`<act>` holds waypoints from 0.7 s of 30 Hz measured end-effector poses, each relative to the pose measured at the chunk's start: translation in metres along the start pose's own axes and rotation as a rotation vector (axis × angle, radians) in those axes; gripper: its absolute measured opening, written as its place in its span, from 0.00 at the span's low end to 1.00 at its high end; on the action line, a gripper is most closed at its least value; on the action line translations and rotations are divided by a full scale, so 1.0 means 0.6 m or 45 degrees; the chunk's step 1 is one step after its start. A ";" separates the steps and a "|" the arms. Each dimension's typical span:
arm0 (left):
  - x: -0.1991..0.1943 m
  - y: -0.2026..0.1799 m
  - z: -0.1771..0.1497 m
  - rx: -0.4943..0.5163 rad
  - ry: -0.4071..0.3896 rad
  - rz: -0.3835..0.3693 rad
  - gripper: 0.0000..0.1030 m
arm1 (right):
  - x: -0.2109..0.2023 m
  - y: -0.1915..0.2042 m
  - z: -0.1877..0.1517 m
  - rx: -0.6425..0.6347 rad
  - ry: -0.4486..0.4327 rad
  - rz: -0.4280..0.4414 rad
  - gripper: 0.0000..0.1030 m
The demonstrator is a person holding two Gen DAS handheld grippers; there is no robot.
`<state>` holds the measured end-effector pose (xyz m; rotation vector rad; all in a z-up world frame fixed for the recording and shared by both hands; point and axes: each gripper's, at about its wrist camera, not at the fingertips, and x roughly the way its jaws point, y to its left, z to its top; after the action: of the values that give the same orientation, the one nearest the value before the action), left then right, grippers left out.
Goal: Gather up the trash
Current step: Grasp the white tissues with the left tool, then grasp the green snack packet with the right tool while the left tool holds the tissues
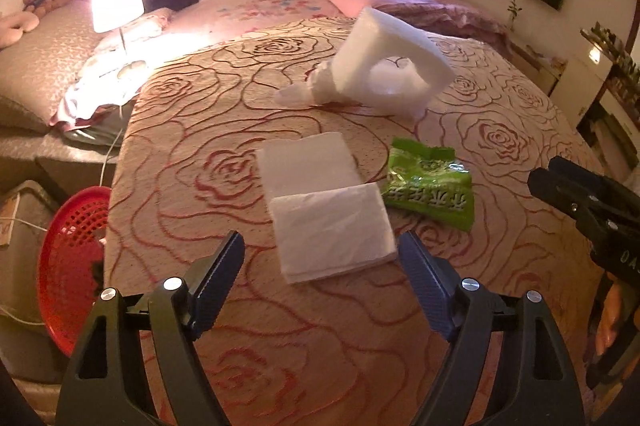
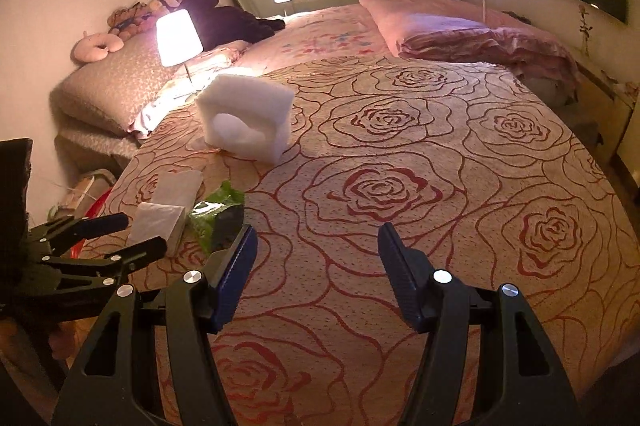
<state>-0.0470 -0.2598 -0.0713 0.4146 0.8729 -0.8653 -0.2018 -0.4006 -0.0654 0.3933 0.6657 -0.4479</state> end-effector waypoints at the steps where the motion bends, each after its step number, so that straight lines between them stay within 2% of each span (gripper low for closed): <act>1: 0.003 -0.002 0.002 -0.001 0.004 -0.003 0.74 | 0.001 -0.001 0.000 0.003 0.002 0.002 0.59; 7: 0.017 -0.008 0.010 0.006 0.002 0.018 0.73 | 0.007 -0.004 -0.003 0.011 0.015 0.011 0.59; 9: 0.018 -0.009 0.008 0.012 0.002 0.030 0.58 | 0.007 -0.004 -0.003 0.014 0.014 0.012 0.59; 13: 0.012 -0.004 0.004 0.012 -0.013 0.047 0.44 | 0.008 -0.003 -0.004 0.011 0.017 0.016 0.59; 15: 0.008 0.002 0.002 -0.006 -0.017 0.043 0.31 | 0.010 0.001 -0.006 0.004 0.022 0.022 0.59; 18: 0.001 0.014 -0.003 -0.032 -0.020 0.042 0.21 | 0.013 0.010 -0.009 -0.010 0.030 0.030 0.59; 21: -0.007 0.030 -0.011 -0.064 -0.024 0.044 0.18 | 0.014 0.016 -0.012 -0.022 0.035 0.033 0.59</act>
<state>-0.0372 -0.2426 -0.0725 0.3761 0.8660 -0.8130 -0.1942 -0.3912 -0.0743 0.3921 0.6897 -0.4126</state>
